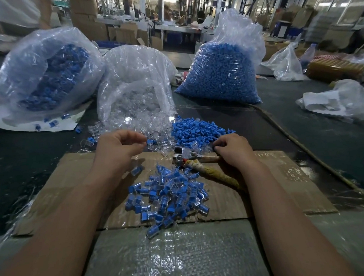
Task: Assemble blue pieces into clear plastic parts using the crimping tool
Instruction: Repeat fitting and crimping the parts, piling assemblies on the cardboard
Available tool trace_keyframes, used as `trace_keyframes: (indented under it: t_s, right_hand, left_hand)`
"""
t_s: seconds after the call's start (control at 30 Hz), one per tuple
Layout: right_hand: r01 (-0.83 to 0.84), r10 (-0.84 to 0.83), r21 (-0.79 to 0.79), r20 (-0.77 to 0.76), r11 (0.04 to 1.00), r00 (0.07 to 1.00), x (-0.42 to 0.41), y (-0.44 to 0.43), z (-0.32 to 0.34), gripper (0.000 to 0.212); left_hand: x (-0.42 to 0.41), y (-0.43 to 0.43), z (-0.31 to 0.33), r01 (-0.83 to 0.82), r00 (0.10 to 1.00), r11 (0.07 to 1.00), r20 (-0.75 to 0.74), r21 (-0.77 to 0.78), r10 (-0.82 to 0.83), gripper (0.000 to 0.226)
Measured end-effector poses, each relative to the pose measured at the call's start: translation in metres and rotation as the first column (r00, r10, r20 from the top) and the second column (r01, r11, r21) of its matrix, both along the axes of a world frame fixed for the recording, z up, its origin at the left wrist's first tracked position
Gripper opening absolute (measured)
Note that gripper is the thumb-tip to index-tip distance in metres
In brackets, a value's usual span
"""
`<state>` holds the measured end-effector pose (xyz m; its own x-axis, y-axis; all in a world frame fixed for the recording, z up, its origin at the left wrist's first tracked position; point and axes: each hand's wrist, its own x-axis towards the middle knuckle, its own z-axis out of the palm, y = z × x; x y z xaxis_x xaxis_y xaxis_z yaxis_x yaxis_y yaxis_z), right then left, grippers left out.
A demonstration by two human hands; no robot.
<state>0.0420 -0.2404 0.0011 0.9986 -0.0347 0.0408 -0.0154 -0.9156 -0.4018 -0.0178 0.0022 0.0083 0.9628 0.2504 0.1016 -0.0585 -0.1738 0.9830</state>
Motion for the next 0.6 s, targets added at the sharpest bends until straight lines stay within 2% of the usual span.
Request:
trace_keyframes:
  t_s: [0.2, 0.33, 0.5, 0.6]
  right_hand:
    - [0.004, -0.006, 0.036, 0.056, 0.999, 0.998, 0.0, -0.001, -0.001, 0.022]
    - [0.04, -0.085, 0.222, 0.201, 0.974, 0.976, -0.002, -0.002, 0.003, 0.022]
    - [-0.005, -0.096, 0.322, 0.296, 0.947, 0.95, -0.009, -0.002, 0.013, 0.024]
    - [-0.022, -0.085, 0.334, 0.301, 0.942, 0.95, -0.013, 0.001, 0.015, 0.027]
  left_hand:
    - [-0.002, -0.002, 0.002, 0.03, 0.999, 0.999, 0.037, 0.017, -0.03, 0.021]
    - [-0.002, -0.004, 0.002, 0.06, 0.997, 0.992, 0.039, 0.113, -0.065, 0.013]
    - [-0.001, -0.002, 0.003, 0.054, 0.998, 0.998, -0.016, -0.03, -0.054, 0.02]
    - [-0.001, -0.002, 0.002, 0.051, 0.999, 0.999, 0.002, 0.002, -0.051, 0.018]
